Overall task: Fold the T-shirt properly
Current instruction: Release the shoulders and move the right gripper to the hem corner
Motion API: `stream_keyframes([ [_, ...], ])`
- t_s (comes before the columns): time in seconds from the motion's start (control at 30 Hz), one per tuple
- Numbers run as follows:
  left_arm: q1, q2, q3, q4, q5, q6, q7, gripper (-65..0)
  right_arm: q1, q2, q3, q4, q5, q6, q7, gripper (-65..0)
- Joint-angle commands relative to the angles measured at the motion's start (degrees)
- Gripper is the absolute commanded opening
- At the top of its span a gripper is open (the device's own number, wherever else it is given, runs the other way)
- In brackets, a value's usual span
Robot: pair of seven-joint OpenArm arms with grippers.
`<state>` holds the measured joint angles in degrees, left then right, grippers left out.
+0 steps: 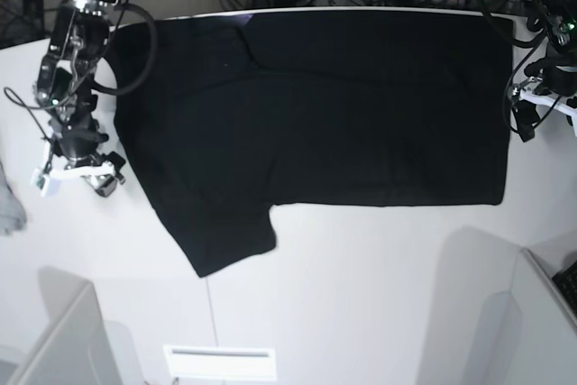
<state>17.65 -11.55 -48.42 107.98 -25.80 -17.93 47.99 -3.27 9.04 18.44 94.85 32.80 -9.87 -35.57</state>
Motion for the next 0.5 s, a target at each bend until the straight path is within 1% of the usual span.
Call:
stream_keyframes([
  [0.0, -0.81, -0.89, -0.32, 0.81, 0.62, 0.31, -1.17, -3.3, 2.34, 0.85, -0.9, -1.09, 0.57, 0.42, 0.8, -29.0],
  [0.07, -1.61, -0.89, -0.32, 0.81, 3.16, 0.13, -1.17, -3.3, 5.95, 2.7, -2.92, -6.28, 0.57, 0.42, 0.8, -29.0],
  [0.2, -2.84, -0.8, -0.32, 0.81, 5.89, 0.04, -1.17, -3.3, 12.89, 5.07, -9.07, -15.07, 0.57, 0.42, 0.89, -29.0],
  [0.3, -2.84, -0.8, -0.32, 0.81, 6.07, 0.04, -1.17, -3.3, 17.73, 5.34, -12.41, -19.64, 0.57, 0.42, 0.98, -29.0],
  [0.47, -2.84, -0.8, -0.32, 0.37, 6.07, 0.04, -1.17, -3.3, 26.08, 5.07, -15.93, -28.78, 0.57, 0.42, 0.98, -29.0],
])
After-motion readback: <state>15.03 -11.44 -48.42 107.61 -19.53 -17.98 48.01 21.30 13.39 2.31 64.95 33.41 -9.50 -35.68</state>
